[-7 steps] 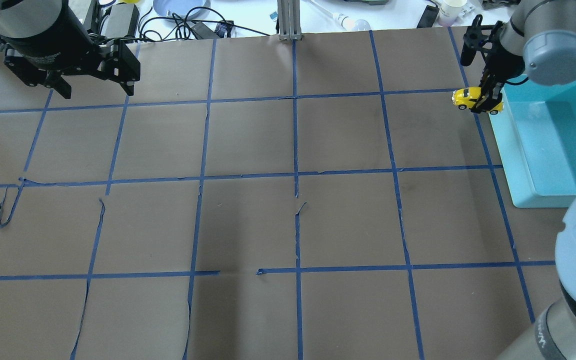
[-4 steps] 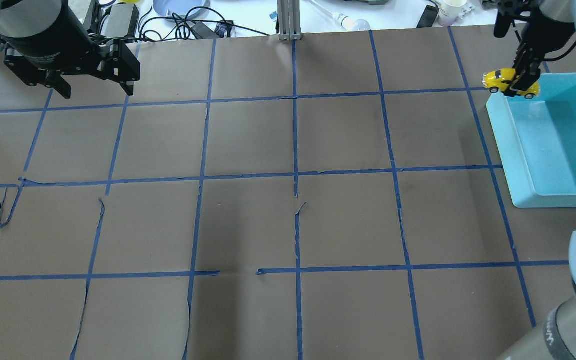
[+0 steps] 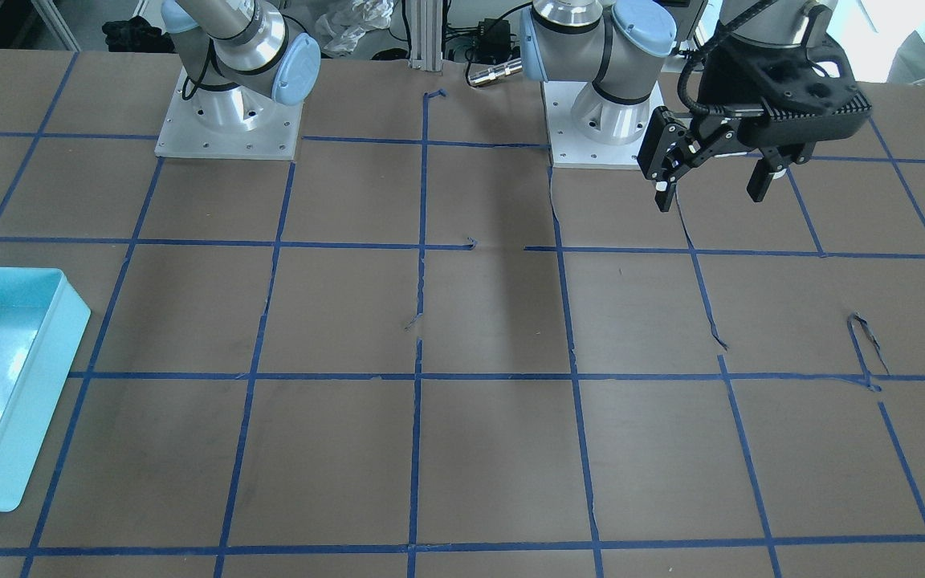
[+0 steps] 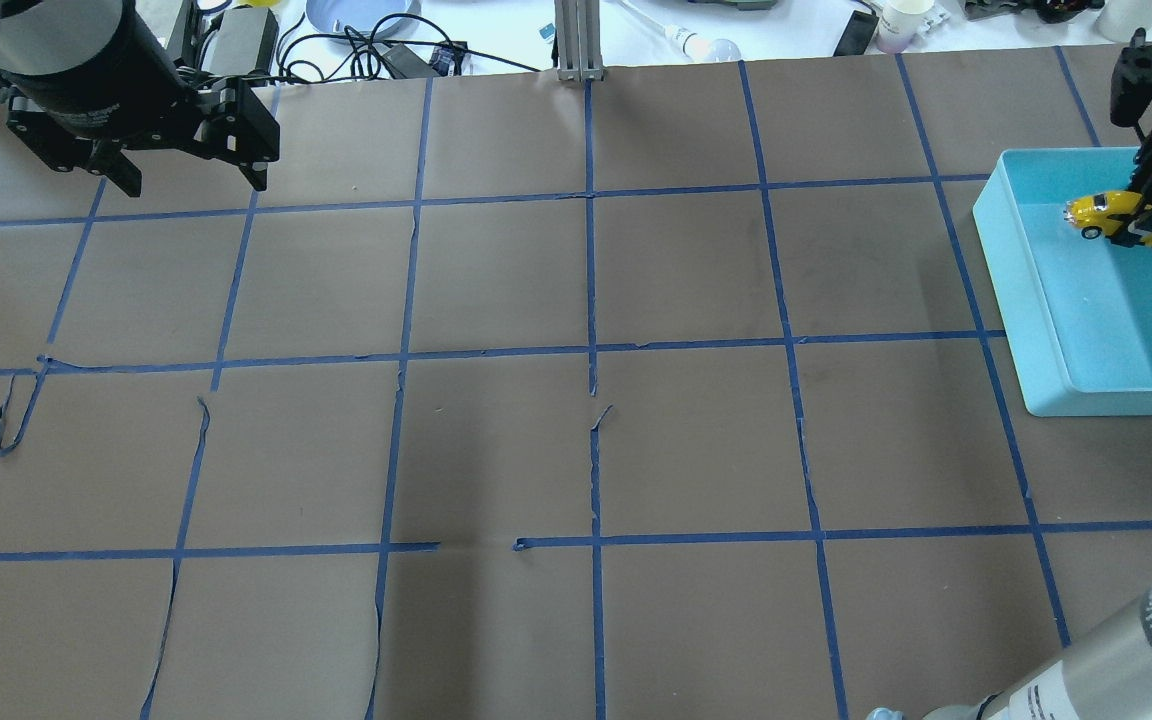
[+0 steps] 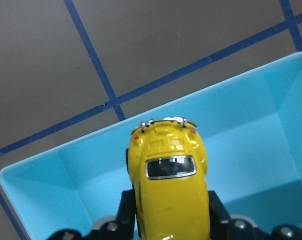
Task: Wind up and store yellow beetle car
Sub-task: 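Lift the car with the right gripper and lower it into the blue bin, then open the right gripper to release the car in the bin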
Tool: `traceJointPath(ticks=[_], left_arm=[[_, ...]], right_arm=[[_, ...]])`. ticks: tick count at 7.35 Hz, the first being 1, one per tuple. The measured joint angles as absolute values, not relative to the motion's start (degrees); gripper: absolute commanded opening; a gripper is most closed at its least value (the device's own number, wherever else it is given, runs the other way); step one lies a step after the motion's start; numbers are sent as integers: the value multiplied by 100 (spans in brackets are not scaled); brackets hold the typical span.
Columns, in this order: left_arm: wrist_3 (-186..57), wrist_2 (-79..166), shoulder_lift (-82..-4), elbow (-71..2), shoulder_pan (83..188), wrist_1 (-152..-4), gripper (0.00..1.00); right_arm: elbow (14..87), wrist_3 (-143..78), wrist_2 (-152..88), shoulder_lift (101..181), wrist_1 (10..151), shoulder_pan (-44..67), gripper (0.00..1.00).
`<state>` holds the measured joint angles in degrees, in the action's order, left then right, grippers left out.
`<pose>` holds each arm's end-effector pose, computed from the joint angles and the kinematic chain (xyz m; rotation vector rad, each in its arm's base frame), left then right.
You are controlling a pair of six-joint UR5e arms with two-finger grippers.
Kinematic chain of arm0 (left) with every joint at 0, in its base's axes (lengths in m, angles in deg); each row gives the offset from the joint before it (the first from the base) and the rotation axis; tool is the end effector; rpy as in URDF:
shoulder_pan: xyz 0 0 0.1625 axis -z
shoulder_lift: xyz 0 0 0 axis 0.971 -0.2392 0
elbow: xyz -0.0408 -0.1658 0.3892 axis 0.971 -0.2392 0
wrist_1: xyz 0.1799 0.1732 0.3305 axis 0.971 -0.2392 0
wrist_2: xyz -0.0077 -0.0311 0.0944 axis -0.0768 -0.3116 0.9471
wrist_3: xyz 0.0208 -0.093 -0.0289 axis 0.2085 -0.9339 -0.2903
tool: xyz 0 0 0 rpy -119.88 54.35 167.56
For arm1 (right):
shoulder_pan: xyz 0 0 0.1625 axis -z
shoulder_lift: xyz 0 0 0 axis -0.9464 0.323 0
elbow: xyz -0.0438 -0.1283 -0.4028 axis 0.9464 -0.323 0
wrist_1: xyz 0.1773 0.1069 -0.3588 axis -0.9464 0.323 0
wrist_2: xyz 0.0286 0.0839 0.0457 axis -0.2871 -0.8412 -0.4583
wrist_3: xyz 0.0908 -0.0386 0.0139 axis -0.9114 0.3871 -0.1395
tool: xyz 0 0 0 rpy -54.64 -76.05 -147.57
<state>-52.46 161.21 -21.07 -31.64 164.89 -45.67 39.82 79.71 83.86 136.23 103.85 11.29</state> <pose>-0.1113 -0.4899 0.5399 -0.1161 3.0174 -0.2750 -0.2113 -0.6194 0.3188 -1.6591 2.5612 0.1537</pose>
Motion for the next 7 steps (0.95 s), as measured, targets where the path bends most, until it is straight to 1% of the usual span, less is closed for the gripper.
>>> traceJointPath(ticks=[2, 3, 4, 5, 6, 7], left_arm=[[-5246, 16121, -2107, -3157, 16492, -4567, 100], [-5246, 16121, -2110, -3155, 16491, -4567, 100], [-5246, 16121, -2113, -3157, 16490, -4567, 100], [-5246, 16121, -2113, -3156, 16490, -4558, 100], [-5246, 16121, -2112, -3155, 16491, -4544, 100], [-5246, 16121, -2109, -3154, 16491, -4536, 100]], right_arm=[[4299, 8208, 8566, 13386, 11032, 1358, 0], [4404, 8266, 8618, 13239, 11288, 1409, 6], [4446, 8288, 8620, 13117, 11433, 1428, 31], [4455, 8306, 8593, 13039, 11505, 1431, 79], [4455, 8315, 8538, 12999, 11550, 1431, 100], [4451, 8301, 8441, 13000, 11588, 1431, 100]])
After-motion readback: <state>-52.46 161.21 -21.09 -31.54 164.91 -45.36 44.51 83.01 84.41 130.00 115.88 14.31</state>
